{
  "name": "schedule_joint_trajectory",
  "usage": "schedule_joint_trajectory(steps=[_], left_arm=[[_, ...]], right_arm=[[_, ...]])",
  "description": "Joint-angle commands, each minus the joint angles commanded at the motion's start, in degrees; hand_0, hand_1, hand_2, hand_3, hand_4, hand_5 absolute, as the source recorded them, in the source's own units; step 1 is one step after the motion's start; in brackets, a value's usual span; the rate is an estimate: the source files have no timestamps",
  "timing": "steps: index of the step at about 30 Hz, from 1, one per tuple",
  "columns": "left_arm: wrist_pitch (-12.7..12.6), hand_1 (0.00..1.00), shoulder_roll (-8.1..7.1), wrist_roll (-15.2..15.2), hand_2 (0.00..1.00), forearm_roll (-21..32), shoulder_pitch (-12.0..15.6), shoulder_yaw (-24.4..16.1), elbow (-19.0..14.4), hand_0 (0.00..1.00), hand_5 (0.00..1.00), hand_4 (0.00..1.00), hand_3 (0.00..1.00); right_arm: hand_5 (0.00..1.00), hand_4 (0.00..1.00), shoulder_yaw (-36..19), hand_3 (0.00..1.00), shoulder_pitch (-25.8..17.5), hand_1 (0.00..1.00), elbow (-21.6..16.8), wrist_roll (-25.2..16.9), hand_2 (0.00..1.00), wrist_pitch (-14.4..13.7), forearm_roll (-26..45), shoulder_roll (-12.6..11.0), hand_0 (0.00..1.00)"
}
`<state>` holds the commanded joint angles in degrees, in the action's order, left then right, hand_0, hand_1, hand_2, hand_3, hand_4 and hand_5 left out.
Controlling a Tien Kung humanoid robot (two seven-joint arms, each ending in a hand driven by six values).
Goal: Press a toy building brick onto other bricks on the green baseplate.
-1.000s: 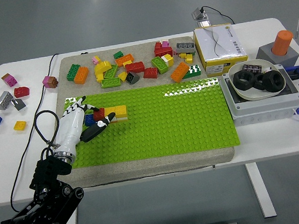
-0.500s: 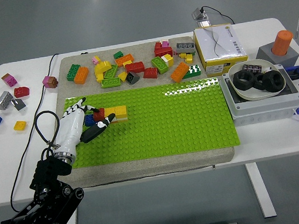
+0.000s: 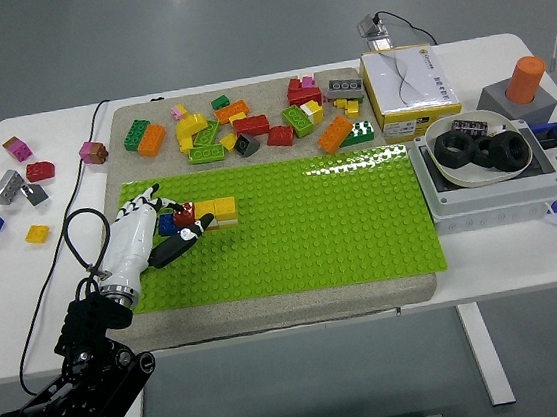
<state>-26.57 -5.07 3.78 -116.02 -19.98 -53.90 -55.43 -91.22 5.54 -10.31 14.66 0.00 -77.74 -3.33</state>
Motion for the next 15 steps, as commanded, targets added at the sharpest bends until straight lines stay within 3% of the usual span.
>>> schedule_joint_trajectory(steps=[15], left_arm=[[0.2,0.972,0.11,0.3,0.988,0.1,0.0,0.5,1.1,0.998,0.998,0.998,0.647]], right_arm=[[0.832,0.660,-0.1,0.661,0.0,0.592,0.0,0.1,0.669,0.1,-0.4,-0.1,0.594]])
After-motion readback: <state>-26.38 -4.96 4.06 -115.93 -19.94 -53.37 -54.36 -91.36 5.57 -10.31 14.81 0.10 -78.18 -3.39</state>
